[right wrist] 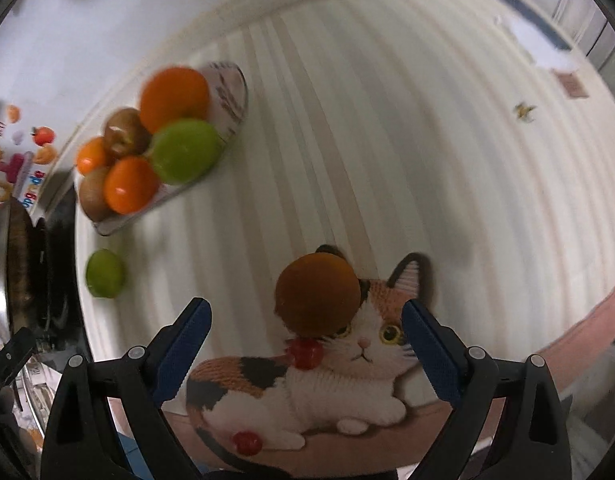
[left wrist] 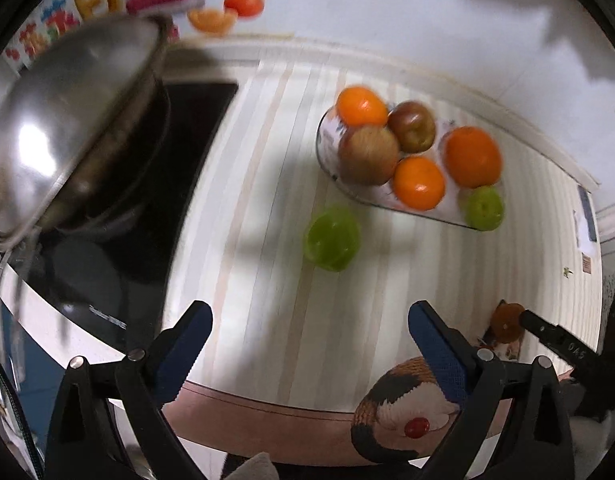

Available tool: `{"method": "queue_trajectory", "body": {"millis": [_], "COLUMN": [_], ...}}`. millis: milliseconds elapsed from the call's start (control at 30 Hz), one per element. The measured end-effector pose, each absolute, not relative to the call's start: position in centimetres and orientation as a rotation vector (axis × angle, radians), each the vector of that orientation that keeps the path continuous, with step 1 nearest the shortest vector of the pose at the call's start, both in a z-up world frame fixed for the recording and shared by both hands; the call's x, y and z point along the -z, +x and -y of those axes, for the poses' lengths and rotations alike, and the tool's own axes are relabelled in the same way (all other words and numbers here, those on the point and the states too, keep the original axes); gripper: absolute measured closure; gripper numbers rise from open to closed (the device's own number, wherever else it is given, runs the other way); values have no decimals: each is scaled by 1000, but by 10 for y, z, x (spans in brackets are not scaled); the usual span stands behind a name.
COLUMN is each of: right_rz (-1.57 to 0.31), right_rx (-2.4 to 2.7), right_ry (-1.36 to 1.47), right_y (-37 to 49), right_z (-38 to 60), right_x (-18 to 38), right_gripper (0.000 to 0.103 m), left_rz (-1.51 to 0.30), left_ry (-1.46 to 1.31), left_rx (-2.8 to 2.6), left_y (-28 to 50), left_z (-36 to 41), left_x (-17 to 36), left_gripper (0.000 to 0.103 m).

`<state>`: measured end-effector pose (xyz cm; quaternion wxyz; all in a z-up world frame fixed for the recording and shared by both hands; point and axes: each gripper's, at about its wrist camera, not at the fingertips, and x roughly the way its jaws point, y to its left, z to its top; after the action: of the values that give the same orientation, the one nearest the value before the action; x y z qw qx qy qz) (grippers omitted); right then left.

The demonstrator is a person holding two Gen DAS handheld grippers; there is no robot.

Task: Organize fruits
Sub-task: 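Grasp a green apple with the left tool while the right tool grasps a brown fruit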

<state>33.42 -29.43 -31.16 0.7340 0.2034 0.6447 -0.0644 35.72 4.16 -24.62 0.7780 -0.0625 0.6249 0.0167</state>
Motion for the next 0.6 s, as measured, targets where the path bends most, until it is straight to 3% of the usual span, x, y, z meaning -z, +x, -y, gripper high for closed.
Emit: {"method": "queue_trajectory", "body": {"millis": [67,133,300,600], "right_rz": [-1443,-1466,-1479,-1494], "right_rx": [137,134,122,38], "right_ry": [439,409,351,364], "right_y": [340,345,352,373], "right_z": [292,287,278,248], "right_x": [328,338,348,350], "right_gripper": [11,25,43,44], "left_rz": [-1386,-1408,-1440,-1557], "left_ry": [-164,-189,-225,-143], "left_rx": [-53,-62,-72,-8], "left_y": [367,376,402,441], "left_z": [-46,-50,-56,-25], "left_x": [260,270,288,339], "left_gripper": [3,3,3,4]}}
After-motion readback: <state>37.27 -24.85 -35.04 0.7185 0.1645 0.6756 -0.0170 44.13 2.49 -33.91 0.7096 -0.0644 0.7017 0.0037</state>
